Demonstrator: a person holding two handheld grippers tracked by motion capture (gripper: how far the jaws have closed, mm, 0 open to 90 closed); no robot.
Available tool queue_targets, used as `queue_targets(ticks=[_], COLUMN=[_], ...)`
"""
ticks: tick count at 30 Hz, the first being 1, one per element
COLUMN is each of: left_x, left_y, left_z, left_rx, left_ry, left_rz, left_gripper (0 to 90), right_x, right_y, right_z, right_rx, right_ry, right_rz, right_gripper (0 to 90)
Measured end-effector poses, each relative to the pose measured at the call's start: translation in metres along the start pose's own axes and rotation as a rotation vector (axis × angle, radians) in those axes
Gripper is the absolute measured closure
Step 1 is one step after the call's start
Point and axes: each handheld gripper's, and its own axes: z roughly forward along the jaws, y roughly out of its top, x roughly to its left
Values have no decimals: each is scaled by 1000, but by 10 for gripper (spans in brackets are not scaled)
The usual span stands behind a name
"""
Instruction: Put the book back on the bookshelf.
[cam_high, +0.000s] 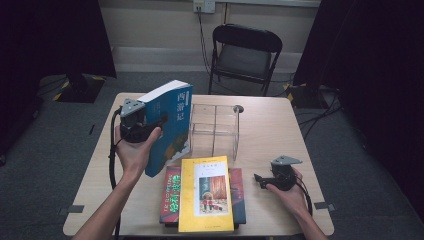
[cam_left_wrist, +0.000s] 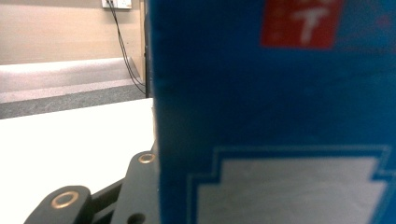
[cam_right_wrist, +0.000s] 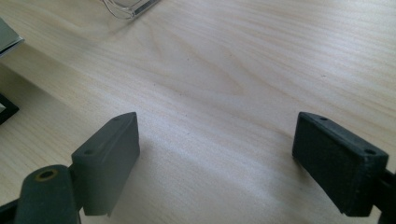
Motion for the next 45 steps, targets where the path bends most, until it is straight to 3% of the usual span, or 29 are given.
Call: queue_targets(ticks=[9, 10, 14, 16, 22, 27, 30, 34, 37, 40, 42, 45], left_x=[-3, -4, -8, -7, -7, -4, -3, -2, -1, -2, -2, -1], left_y=[13, 13, 8, 5, 6, 3, 0, -9, -17, -24, -27, -29], left_z=[17, 21, 38, 47, 59, 75, 81, 90, 95, 96, 94, 90], left_rx=[1, -8, 5, 5, 1, -42, -49, -64, -74, -87, -90, -89], left_ry=[38, 42, 80, 90, 97, 109, 105, 105, 89, 88, 78, 63], left_rz=[-11, -27, -9, -28, -30, -43, -44, -16, -31, -24, 6, -10], left_gripper=[618, 618, 617, 618, 617, 616, 616, 616, 615, 615, 614, 608], right_x=[0, 0, 0, 0, 1, 1, 1, 0, 0, 0, 0, 0], right_y=[0, 0, 0, 0, -1, -1, -1, -1, -1, -1, -1, -1], right_z=[0, 0, 0, 0, -1, -1, -1, -1, -1, -1, -1, -1], right_rx=[0, 0, -1, 0, 0, 0, 0, -1, -1, -1, -1, 0], right_ry=[1, 1, 3, 4, 4, 5, 6, 6, 7, 8, 8, 7], right_rz=[0, 0, 0, -1, -4, -4, -3, -1, -3, -4, -4, -4], right_gripper=[147, 147, 147, 147, 146, 147, 147, 147, 147, 147, 147, 147])
